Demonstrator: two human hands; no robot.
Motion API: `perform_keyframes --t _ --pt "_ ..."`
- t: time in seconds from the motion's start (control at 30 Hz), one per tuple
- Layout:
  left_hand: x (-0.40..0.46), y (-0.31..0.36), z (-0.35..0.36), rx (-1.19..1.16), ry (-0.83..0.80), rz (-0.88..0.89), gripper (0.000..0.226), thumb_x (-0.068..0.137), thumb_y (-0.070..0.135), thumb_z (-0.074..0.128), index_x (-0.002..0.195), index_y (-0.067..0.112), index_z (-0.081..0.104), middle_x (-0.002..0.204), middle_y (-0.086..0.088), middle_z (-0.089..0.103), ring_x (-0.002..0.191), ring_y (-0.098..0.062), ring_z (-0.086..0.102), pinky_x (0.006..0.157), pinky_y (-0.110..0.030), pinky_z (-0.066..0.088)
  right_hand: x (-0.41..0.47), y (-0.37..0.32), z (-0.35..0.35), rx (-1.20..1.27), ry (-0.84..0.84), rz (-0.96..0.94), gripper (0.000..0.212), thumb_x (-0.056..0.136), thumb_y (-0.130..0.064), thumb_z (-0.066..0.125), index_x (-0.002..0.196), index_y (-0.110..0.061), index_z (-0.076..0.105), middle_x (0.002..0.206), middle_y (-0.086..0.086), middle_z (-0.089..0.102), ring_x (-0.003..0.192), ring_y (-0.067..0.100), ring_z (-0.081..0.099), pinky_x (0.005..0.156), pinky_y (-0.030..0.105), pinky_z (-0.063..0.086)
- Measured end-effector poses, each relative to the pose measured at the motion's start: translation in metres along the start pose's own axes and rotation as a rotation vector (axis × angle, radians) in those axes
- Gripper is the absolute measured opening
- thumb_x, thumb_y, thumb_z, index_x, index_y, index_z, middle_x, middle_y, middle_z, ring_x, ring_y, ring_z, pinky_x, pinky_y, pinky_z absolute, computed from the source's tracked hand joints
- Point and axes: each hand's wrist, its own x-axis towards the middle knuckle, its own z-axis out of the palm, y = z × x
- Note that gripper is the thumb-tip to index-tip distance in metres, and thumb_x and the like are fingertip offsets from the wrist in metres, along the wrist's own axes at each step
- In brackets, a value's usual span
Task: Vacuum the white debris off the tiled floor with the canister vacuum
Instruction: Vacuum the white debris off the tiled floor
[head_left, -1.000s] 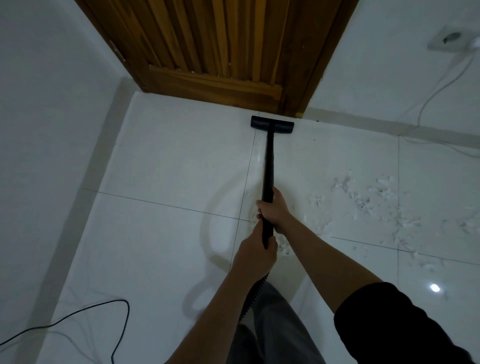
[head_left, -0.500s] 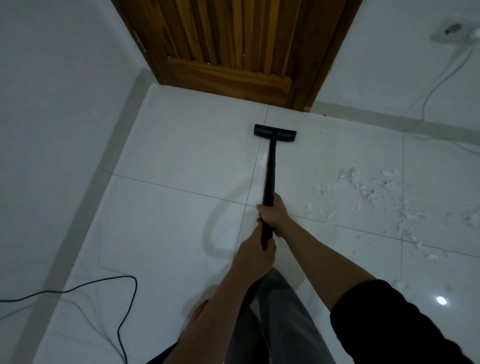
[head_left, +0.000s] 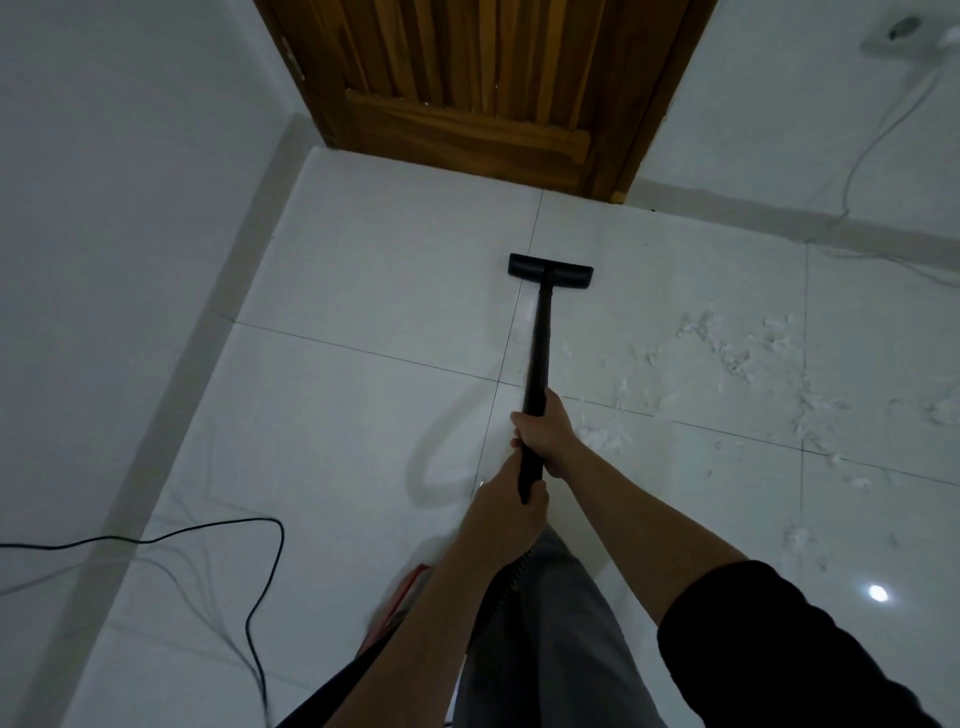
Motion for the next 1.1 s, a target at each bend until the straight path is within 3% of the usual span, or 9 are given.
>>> perform_keyframes --t 0.07,0.2,0.53,0.77,1.1 --pt "-0.005 -0.002 -0.001 -0.012 -0.001 -0.009 0.036 0.097 0.018 0.042 0.133 0.015 0.043 0.089 0.006 0.057 0.073 -0.013 0.057 0.069 -0.022 0.048 -0.005 0.004 0.002 -0.004 0.002 0.003 0.048 0.090 0.001 0.055 0.134 -0.010 0.039 0.079 0.011 0.053 0.047 0.014 0.054 0.046 0.025 0.049" --pt "-0.017 -0.009 0.001 0.017 -0.007 -0.008 0.037 0.097 0.019 0.041 0.134 0.016 0.042 0.076 0.023 0.042 0.062 0.006 0.043 0.060 -0.008 0.037 -0.016 0.013 0.006 0.008 -0.003 0.019 0.050 0.090 0.001 0.055 0.135 -0.012 0.037 0.084 0.013 0.052 0.048 0.015 0.053 0.047 0.025 0.050" --pt "-0.058 -0.021 0.006 0.043 0.018 -0.034 0.044 0.097 0.020 0.042 0.141 0.024 0.037 0.095 0.015 0.052 0.068 0.009 0.048 0.059 0.000 0.041 -0.050 0.039 0.014 0.018 -0.033 0.049 0.053 0.090 -0.001 0.056 0.136 -0.016 0.035 0.094 0.015 0.051 0.051 0.016 0.054 0.050 0.026 0.052" --pt "-0.093 -0.031 0.021 0.021 0.038 -0.051 0.043 0.098 0.018 0.042 0.140 0.021 0.038 0.078 0.020 0.051 0.065 0.002 0.053 0.060 -0.005 0.043 -0.076 0.066 0.016 0.012 -0.044 0.052 0.057 0.090 -0.002 0.055 0.141 -0.018 0.033 0.091 0.010 0.051 0.053 0.016 0.054 0.055 0.029 0.054" --pt "-0.139 -0.038 0.048 0.098 0.057 -0.078 0.043 0.097 0.024 0.043 0.140 0.027 0.040 0.080 0.024 0.053 0.068 0.010 0.054 0.063 -0.002 0.044 -0.120 0.098 0.003 0.002 -0.062 0.065 0.061 0.092 -0.001 0.054 0.146 -0.018 0.030 0.091 0.006 0.052 0.059 0.016 0.054 0.056 0.027 0.056"
